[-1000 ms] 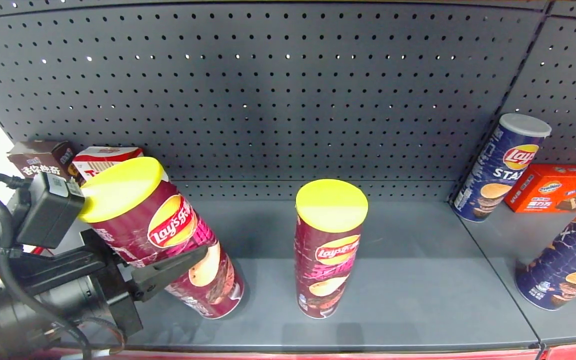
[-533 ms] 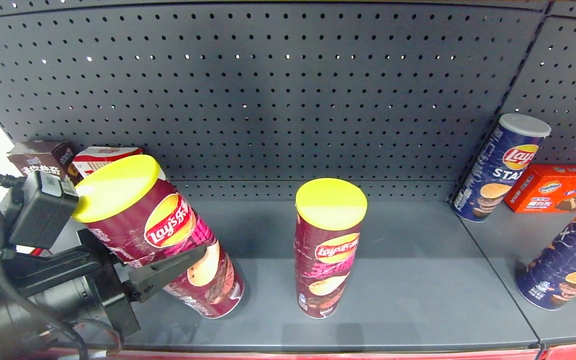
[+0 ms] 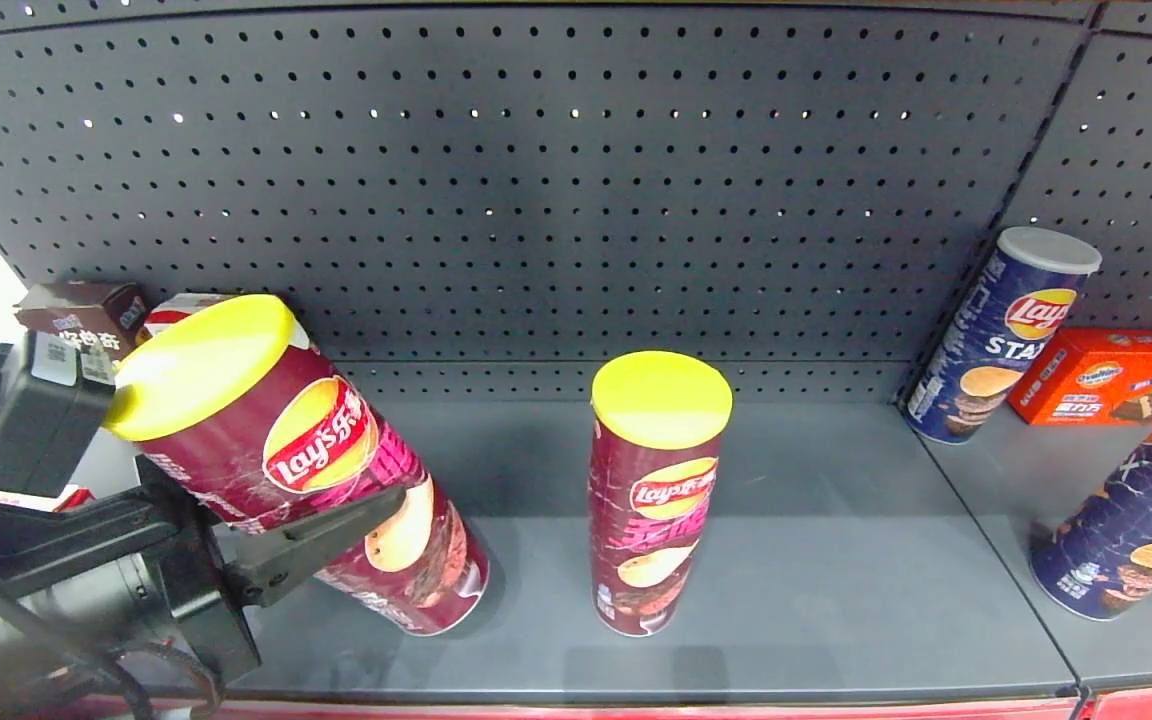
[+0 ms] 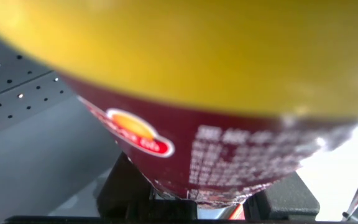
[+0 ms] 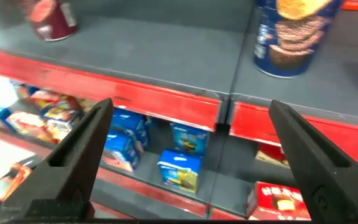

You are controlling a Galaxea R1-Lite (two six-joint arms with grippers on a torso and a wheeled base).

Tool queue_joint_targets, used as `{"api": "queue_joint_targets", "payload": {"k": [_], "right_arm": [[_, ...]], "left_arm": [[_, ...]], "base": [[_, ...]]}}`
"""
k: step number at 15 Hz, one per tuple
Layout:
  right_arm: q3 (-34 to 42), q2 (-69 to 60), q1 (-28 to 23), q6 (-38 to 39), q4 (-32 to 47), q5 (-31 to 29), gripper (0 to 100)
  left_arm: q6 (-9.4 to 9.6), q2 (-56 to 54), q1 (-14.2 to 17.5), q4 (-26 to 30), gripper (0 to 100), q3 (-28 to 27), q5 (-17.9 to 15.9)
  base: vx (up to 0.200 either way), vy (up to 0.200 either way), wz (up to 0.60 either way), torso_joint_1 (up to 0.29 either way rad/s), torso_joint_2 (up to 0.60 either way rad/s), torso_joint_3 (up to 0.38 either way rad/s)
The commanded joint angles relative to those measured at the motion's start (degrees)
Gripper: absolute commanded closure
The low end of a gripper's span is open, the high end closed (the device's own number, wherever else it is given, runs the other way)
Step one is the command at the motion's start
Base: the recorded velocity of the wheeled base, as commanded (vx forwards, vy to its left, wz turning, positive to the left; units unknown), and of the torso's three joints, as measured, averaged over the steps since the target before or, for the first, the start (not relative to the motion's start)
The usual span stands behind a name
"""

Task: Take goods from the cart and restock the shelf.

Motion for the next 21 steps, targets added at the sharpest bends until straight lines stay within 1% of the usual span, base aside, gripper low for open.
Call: {"api": "queue_joint_targets", "payload": {"k": [1,3,4,5,7,8,9,10,11,12,13,14,15,16,17,18,19,20,21], "right_arm": [[-0.02,0.13,-1.16,0.04,0.04,0.06,0],[0.07,0.13,-0.81,0.04,-0.05,0.06,0],[-0.02,0.13,-0.81,-0.05,-0.05,0.06,0],[0.07,0.13,-0.81,-0.05,-0.05,0.06,0],[-0.02,0.13,-0.81,-0.05,-0.05,0.06,0],[-0.02,0.13,-0.81,-0.05,-0.05,0.06,0],[-0.02,0.13,-0.81,-0.05,-0.05,0.06,0],[0.07,0.13,-0.81,-0.05,-0.05,0.06,0],[-0.02,0.13,-0.81,-0.05,-0.05,0.06,0],[-0.02,0.13,-0.81,-0.05,-0.05,0.06,0],[-0.02,0.13,-0.81,-0.05,-0.05,0.06,0],[0.07,0.13,-0.81,-0.05,-0.05,0.06,0],[-0.02,0.13,-0.81,-0.05,-0.05,0.06,0],[-0.02,0.13,-0.81,-0.05,-0.05,0.06,0],[-0.02,0.13,-0.81,-0.05,-0.05,0.06,0],[-0.02,0.13,-0.81,-0.05,-0.05,0.06,0],[0.07,0.13,-0.81,-0.05,-0.05,0.06,0],[-0.02,0.13,-0.81,-0.05,-0.05,0.06,0],[-0.02,0.13,-0.81,-0.05,-0.05,0.06,0]], "left_arm": [[-0.01,0.71,0.13,0.01,100,-0.31,-0.54],[-0.01,1.32,-0.05,0.01,100,0.48,-0.98],[-0.01,1.76,0.04,0.01,100,0.21,-2.03],[-0.10,2.47,0.21,0.01,100,-0.49,-2.82],[-0.10,3.34,0.21,0.01,100,-2.07,-2.91],[-2.82,3.43,0.39,0.19,100,-3.83,-2.91],[-4.23,3.43,0.13,0.28,100,-4.09,-2.73],[-5.37,3.61,0.65,1.07,100,-4.88,-2.38],[-5.37,3.78,1.44,2.74,100,-5.94,-1.50],[-5.28,3.87,2.85,5.38,100,-7.70,-1.33],[-4.84,3.78,3.55,9.86,100,-9.54,-1.42],[-3.52,3.78,2.50,14.43,100,-11.39,-1.33],[-1.68,4.31,2.15,17.59,100,-13.41,-1.50],[-0.80,5.10,1.97,19.17,100,-14.90,-1.77],[-0.10,7.65,1.88,20.49,100,-17.98,-2.12],[0.61,10.29,1.44,20.14,100,-19.47,-2.73],[3.60,13.28,1.62,20.05,100,-21.23,-2.82],[7.29,15.83,1.71,20.58,100,-23.69,-2.73],[8.87,17.32,1.71,20.58,100,-24.66,-2.73]], "base": [[0.000,0.000,0.00,0.000,0.00,0.000],[0.000,0.000,0.00,0.000,0.00,0.000],[0.000,0.000,0.00,0.000,0.00,0.000],[0.000,0.000,0.00,0.000,0.00,0.000],[0.000,0.000,0.00,0.000,0.00,0.000],[0.000,0.000,0.00,0.000,0.00,0.000],[0.000,0.000,0.00,0.000,0.00,0.000],[0.000,0.000,0.00,0.000,0.00,0.000],[0.000,0.000,0.00,0.000,0.00,0.000],[0.000,0.000,0.00,0.000,0.00,0.000],[0.000,0.000,0.00,0.000,0.00,0.000],[0.000,0.000,0.00,0.000,0.00,0.000],[0.000,0.000,0.00,0.000,0.00,0.000],[0.000,0.000,0.00,0.000,0.00,0.000],[0.000,0.000,0.00,0.000,0.00,0.000],[0.000,0.000,0.00,0.000,0.00,0.000],[0.000,0.000,0.00,0.000,0.00,0.000],[0.000,0.000,0.00,0.000,0.00,0.000],[0.000,0.000,0.00,0.000,0.00,0.000]]}}
